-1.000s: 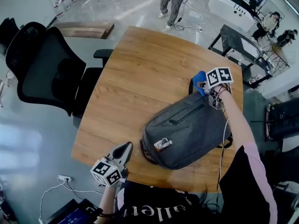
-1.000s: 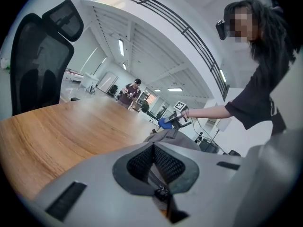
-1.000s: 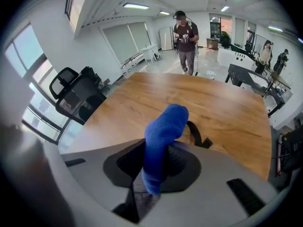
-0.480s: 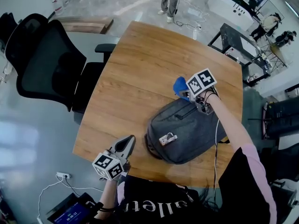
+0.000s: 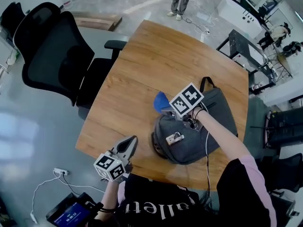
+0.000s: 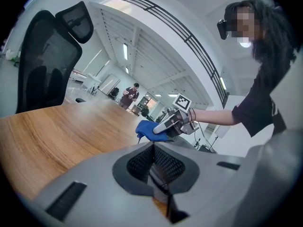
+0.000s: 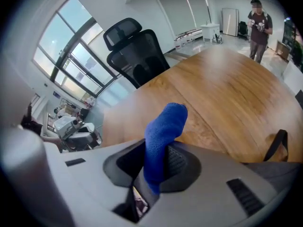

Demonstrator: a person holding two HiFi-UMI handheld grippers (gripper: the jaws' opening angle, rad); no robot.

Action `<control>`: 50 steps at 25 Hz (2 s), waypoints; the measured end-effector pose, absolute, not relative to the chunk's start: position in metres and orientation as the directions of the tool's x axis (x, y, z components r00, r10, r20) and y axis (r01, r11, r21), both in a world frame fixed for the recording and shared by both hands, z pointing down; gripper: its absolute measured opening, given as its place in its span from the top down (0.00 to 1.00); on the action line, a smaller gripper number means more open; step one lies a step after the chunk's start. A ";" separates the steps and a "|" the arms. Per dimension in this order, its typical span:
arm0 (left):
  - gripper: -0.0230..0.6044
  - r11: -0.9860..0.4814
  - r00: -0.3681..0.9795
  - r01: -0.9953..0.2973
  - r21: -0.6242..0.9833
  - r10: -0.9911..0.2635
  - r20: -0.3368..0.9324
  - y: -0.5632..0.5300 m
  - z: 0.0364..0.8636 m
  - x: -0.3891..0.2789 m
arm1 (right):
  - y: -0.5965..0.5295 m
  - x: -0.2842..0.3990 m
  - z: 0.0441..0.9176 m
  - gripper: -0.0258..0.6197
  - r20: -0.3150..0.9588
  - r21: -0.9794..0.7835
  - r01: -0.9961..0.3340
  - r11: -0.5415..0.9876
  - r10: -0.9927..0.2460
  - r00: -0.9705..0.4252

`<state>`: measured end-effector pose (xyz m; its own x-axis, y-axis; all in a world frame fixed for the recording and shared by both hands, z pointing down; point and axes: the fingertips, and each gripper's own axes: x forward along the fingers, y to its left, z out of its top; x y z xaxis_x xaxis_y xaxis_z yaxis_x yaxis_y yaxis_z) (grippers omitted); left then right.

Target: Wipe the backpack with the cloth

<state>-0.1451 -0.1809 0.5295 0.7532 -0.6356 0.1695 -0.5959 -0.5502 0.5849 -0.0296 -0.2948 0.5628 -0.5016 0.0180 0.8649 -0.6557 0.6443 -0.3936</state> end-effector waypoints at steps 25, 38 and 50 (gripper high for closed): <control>0.96 -0.607 0.801 -0.543 0.580 -0.582 0.140 -0.174 0.512 -0.114 | -0.296 0.090 0.522 0.82 0.810 -0.466 -0.757 0.457 -0.124 -0.573; 0.96 -0.614 0.803 -0.554 0.563 -0.572 0.167 -0.135 0.510 -0.032 | -0.313 0.279 0.507 0.82 0.799 -0.461 -0.855 0.239 -0.308 -0.517; 0.96 -0.634 0.808 -0.553 0.541 -0.566 0.163 -0.121 0.503 -0.015 | -0.207 0.086 0.487 0.83 0.713 -0.488 -0.634 0.600 -0.146 -0.686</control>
<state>-0.0153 -0.1213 0.5033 0.8083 -0.5658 0.1627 -0.5526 -0.6339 0.5411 0.0865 -0.2070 0.4874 -0.6861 -0.1456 0.7128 -0.6340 0.6001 -0.4877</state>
